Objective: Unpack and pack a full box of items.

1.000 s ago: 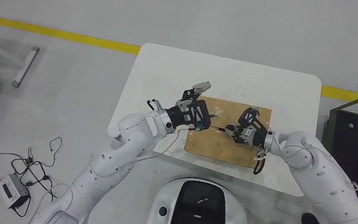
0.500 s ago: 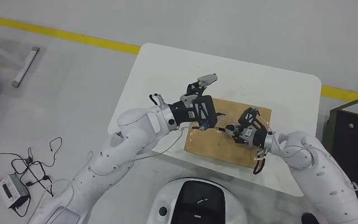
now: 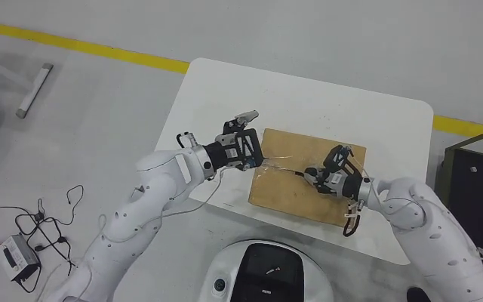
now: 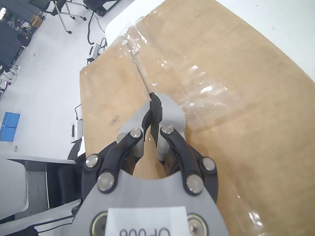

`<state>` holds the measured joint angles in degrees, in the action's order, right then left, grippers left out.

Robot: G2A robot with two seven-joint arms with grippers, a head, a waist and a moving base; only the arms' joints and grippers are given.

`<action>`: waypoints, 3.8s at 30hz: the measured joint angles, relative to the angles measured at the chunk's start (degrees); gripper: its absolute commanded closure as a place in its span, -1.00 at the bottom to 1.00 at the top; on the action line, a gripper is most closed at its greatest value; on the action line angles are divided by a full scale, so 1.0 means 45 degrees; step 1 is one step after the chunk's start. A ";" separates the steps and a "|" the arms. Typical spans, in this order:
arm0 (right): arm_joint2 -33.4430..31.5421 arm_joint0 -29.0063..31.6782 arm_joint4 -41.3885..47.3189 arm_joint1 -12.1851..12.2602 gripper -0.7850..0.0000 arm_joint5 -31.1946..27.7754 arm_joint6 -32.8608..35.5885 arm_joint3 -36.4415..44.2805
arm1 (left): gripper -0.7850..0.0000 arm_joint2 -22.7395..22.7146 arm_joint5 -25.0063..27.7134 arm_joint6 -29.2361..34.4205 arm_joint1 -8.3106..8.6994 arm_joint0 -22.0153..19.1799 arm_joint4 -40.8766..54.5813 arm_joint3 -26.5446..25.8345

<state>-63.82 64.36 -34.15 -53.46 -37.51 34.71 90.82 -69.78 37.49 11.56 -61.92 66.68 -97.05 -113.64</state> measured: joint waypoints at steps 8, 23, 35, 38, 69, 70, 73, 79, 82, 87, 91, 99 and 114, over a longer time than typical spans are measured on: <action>-0.0749 0.0531 0.0305 0.0189 0.20 -0.0305 0.0203 0.0535 | -1.00 -0.0513 -0.0038 -0.0025 0.0095 0.0702 0.0106 -0.0250; -0.4261 0.2306 0.2314 0.0850 -0.20 -0.1030 0.0481 0.1596 | -1.00 -0.0828 0.0262 0.0010 0.0160 0.0966 0.0589 -0.0466; -0.5386 0.2287 0.5418 0.1128 -0.52 -0.0794 0.2032 0.0203 | -1.00 -0.1269 0.0989 -0.0240 0.0301 0.1705 0.0983 -0.1056; -0.4841 0.1701 0.6529 0.1083 -0.39 -0.0562 0.2542 -0.0242 | -1.00 -0.1322 0.1015 -0.0246 0.0325 0.1854 0.1013 -0.1134; -0.2749 -0.1352 0.9366 0.1073 -1.00 0.4162 0.7624 -0.0555 | -1.00 -0.1345 0.0714 -0.0254 0.0357 0.1784 0.1252 -0.0963; -0.2734 -0.1366 0.9456 0.1082 -1.00 0.4515 0.7767 -0.0481 | -1.00 -0.1345 0.0714 -0.0254 0.0357 0.1784 0.1252 -0.0963; -0.2612 -0.1519 0.9757 0.1101 -1.00 0.5734 0.8384 -0.0308 | -1.00 -0.1345 0.0714 -0.0254 0.0357 0.1784 0.1252 -0.0963; -0.1982 -0.1852 0.9916 0.1029 -1.00 0.7091 0.8766 -0.0443 | -1.00 -0.1345 0.0714 -0.0254 0.0357 0.1784 0.1252 -0.0963; -0.1577 -0.2018 0.9818 0.0948 -1.00 0.7091 0.8527 -0.0692 | -1.00 -0.1345 0.0714 -0.0254 0.0357 0.1784 0.1252 -0.0963; -0.0974 -0.2407 0.9725 0.0793 -0.76 0.6983 0.8041 -0.1192 | -1.00 -0.1345 0.0714 -0.0254 0.0357 0.1784 0.1252 -0.0963; -0.0497 -0.2706 0.9643 0.0659 -0.70 0.6969 0.7708 -0.1480 | -1.00 -0.1345 0.0714 -0.0254 0.0357 0.1784 0.1252 -0.0963; 0.0086 -0.3065 0.9616 0.0487 -0.67 0.7164 0.7463 -0.1757 | -1.00 -0.1345 0.0714 -0.0254 0.0357 0.1784 0.1252 -0.0963; -0.0191 -0.2855 0.9453 0.0553 1.00 0.7615 0.7277 -0.1698 | -1.00 -0.1345 0.0714 -0.0254 0.0357 0.1784 0.1252 -0.0963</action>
<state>-64.68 51.51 8.39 -50.97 -3.25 67.45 83.18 -75.83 40.70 10.42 -60.31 74.71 -91.42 -117.97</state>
